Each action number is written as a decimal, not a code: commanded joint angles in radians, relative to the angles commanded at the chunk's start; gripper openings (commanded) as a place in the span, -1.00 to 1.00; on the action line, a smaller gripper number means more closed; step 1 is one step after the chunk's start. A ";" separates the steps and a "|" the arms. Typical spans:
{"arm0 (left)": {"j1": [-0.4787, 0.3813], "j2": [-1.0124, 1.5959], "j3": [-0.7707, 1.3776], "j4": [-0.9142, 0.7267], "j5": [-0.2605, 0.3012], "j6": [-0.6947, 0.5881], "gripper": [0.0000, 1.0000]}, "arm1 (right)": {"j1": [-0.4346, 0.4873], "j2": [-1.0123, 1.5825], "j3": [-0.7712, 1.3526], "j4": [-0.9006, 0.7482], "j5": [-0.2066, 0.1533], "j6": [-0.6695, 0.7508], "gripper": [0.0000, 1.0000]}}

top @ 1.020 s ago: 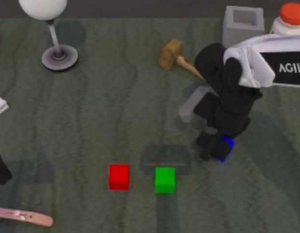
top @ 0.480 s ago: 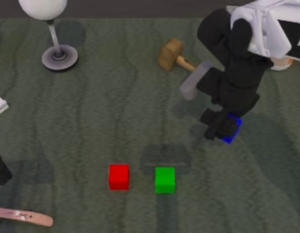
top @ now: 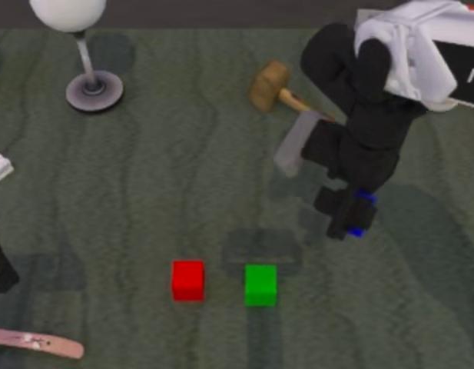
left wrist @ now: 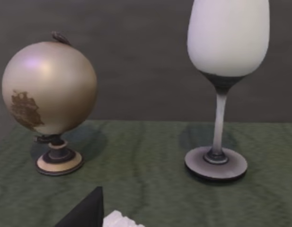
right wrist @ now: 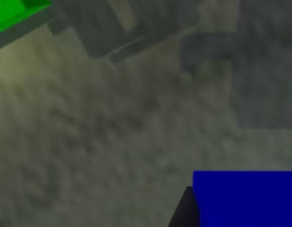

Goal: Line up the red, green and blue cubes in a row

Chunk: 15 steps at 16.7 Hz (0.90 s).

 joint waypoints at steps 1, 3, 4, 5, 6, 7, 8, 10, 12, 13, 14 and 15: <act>0.000 0.000 0.000 0.000 0.000 0.000 1.00 | 0.018 -0.016 -0.015 -0.004 -0.002 -0.050 -1.00; 0.000 0.000 0.000 0.000 0.000 0.000 1.00 | 0.055 -0.052 -0.047 -0.012 -0.006 -0.159 -1.00; 0.000 0.000 0.000 0.000 0.000 0.000 1.00 | 0.074 -0.071 -0.063 -0.016 -0.008 -0.212 -1.00; 0.000 0.000 0.000 0.000 0.000 0.000 1.00 | 0.090 -0.088 -0.078 -0.019 -0.010 -0.260 -1.00; 0.000 0.000 0.000 0.000 0.000 0.000 1.00 | 0.105 -0.104 -0.091 -0.021 -0.011 -0.298 -1.00; 0.000 0.000 0.000 0.000 0.000 0.000 1.00 | 0.117 -0.118 -0.101 -0.022 -0.012 -0.327 -1.00; 0.000 0.000 0.000 0.000 0.000 0.000 1.00 | 0.125 -0.127 -0.108 -0.022 -0.013 -0.344 -1.00; 0.000 0.000 0.000 0.000 0.000 0.000 1.00 | 0.128 -0.131 -0.111 -0.022 -0.013 -0.350 -1.00; 0.000 0.000 0.000 0.000 0.000 0.000 1.00 | 0.123 -0.127 -0.108 -0.022 -0.013 -0.347 -1.00; 0.000 0.000 0.000 0.000 0.000 0.000 1.00 | 0.124 -0.126 -0.110 -0.018 -0.013 -0.347 -1.00; 0.000 0.000 0.000 0.000 0.000 0.000 1.00 | 0.125 -0.122 -0.121 -0.005 -0.013 -0.348 -1.00; 0.000 0.000 0.000 0.000 0.000 0.000 1.00 | 0.126 -0.115 -0.139 0.018 -0.013 -0.348 -1.00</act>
